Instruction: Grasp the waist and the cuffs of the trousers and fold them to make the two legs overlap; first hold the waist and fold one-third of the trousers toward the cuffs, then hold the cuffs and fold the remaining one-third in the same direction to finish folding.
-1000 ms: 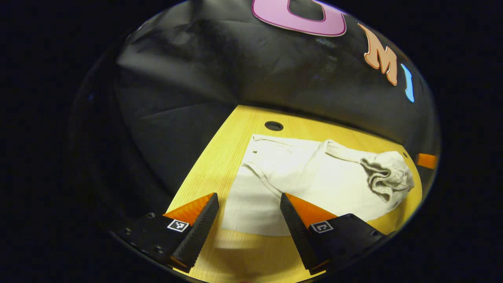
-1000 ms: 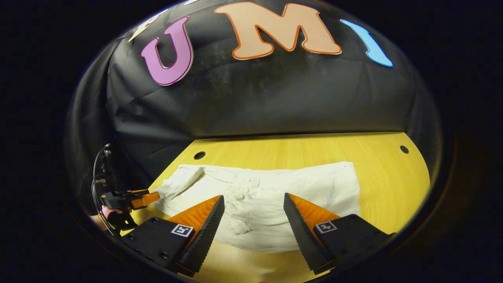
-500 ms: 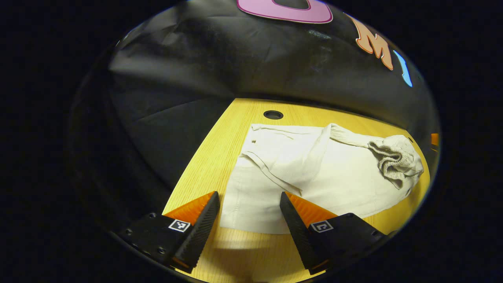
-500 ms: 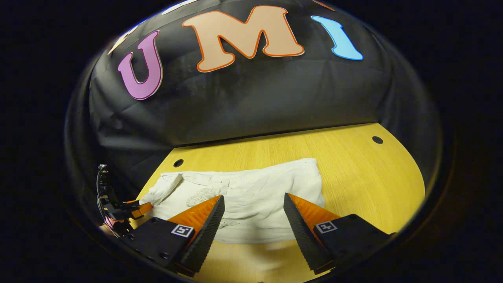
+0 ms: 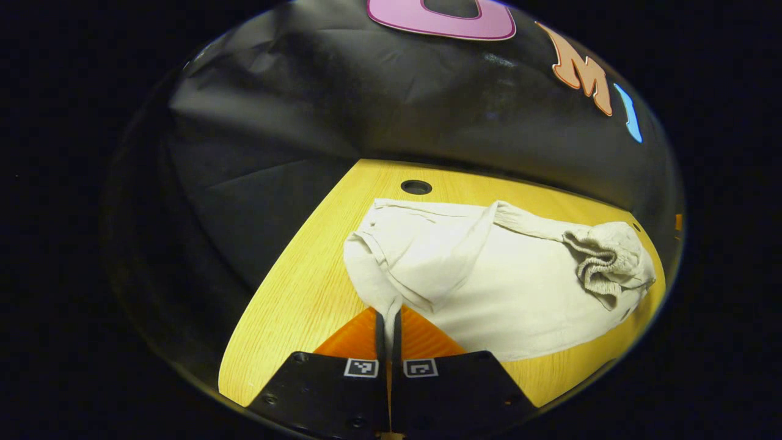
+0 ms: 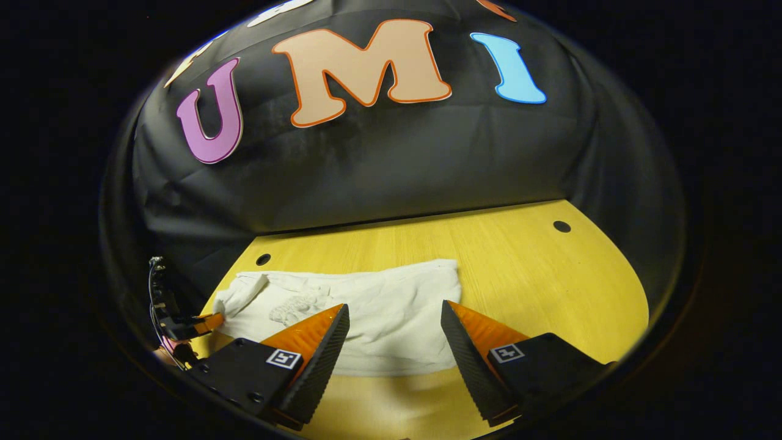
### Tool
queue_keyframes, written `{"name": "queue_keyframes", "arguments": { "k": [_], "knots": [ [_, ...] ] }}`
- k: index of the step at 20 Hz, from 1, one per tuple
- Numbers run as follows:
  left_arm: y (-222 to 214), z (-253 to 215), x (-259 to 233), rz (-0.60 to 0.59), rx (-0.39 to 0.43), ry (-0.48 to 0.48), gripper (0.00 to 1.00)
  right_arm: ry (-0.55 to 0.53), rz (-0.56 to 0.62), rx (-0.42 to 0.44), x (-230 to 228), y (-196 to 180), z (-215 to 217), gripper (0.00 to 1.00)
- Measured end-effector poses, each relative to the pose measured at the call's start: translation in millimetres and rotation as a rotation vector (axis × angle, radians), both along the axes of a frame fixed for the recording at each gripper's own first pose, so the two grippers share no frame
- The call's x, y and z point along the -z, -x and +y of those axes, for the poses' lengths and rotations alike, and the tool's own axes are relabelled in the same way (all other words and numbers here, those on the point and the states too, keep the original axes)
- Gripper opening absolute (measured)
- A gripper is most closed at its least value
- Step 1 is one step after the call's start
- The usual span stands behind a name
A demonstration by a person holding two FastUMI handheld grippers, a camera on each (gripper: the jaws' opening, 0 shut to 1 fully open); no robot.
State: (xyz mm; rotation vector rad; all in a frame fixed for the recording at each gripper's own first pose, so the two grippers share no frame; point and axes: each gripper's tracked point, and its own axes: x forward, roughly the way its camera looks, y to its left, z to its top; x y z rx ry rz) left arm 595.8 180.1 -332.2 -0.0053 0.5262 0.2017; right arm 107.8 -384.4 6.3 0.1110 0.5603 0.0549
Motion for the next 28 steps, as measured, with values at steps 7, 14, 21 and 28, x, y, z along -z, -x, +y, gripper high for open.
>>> {"name": "queue_keyframes", "arguments": {
  "k": [7,14,21,28],
  "knots": [
    [-7.6,-56.6,-60.1,-0.106,0.053,0.022,0.00,0.030,-0.046,0.004,-15.1,8.0,-26.7,0.92],
    [-33.1,-185.7,-146.7,-0.237,0.209,-0.025,0.00,0.010,-0.067,-0.013,-23.8,16.2,-65.6,0.96],
    [-41.3,-332.4,-183.0,-0.280,0.376,-0.047,0.00,0.032,-0.070,-0.001,-27.4,29.2,-138.9,0.92],
    [-37.7,-430.8,-96.8,-0.130,0.506,-0.078,0.00,0.027,-0.075,0.039,-31.9,43.1,-202.1,0.96]
  ]
}}
